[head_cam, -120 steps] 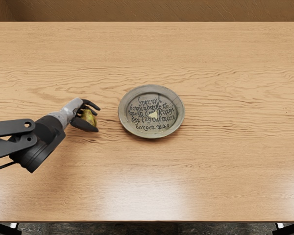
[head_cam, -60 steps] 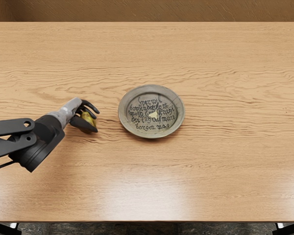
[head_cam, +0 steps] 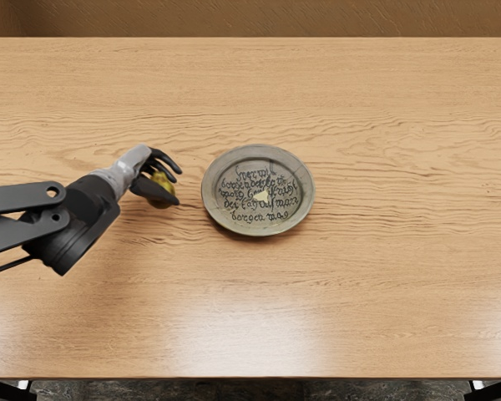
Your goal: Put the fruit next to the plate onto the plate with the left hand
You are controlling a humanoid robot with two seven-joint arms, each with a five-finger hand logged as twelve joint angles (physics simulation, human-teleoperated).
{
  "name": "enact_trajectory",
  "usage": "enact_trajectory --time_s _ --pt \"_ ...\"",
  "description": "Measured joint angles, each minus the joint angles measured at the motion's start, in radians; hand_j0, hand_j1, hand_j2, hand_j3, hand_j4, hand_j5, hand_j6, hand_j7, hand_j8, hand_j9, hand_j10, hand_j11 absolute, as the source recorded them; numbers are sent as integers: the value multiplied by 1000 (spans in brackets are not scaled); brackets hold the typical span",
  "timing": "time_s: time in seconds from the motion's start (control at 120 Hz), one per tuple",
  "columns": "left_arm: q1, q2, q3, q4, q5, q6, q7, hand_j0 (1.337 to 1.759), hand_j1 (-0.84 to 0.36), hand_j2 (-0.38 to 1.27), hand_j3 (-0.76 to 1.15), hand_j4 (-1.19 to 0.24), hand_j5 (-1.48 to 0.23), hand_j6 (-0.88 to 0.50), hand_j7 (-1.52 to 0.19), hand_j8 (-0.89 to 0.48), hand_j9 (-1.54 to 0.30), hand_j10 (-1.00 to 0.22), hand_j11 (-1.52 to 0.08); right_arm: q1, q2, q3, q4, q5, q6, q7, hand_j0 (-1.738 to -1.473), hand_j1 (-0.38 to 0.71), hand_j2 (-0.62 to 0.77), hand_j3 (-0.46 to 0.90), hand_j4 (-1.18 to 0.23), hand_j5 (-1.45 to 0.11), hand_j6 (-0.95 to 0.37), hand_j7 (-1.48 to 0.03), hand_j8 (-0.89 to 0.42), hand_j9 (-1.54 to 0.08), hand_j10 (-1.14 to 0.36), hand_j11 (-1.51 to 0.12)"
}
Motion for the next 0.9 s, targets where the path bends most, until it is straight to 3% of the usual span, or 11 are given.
enact_trajectory --time_s 0.558,0.9 --pt "-65 -49 -37 0 -7 -11 2 1657 -357 415 0 -684 -900 -684 -900 -503 -901 -479 -899 0 0 0 0 0 0 0 -1658 -339 -2 0 -8 -10 -8 -10 -8 -10 -8 -10" --pt "-94 -145 -45 2 -18 -15 5 1658 -363 454 0 -685 -901 -685 -900 -523 -907 -487 -895 0 0 0 0 0 0 0 -1658 -339 -2 0 -8 -10 -8 -10 -8 -10 -8 -10"
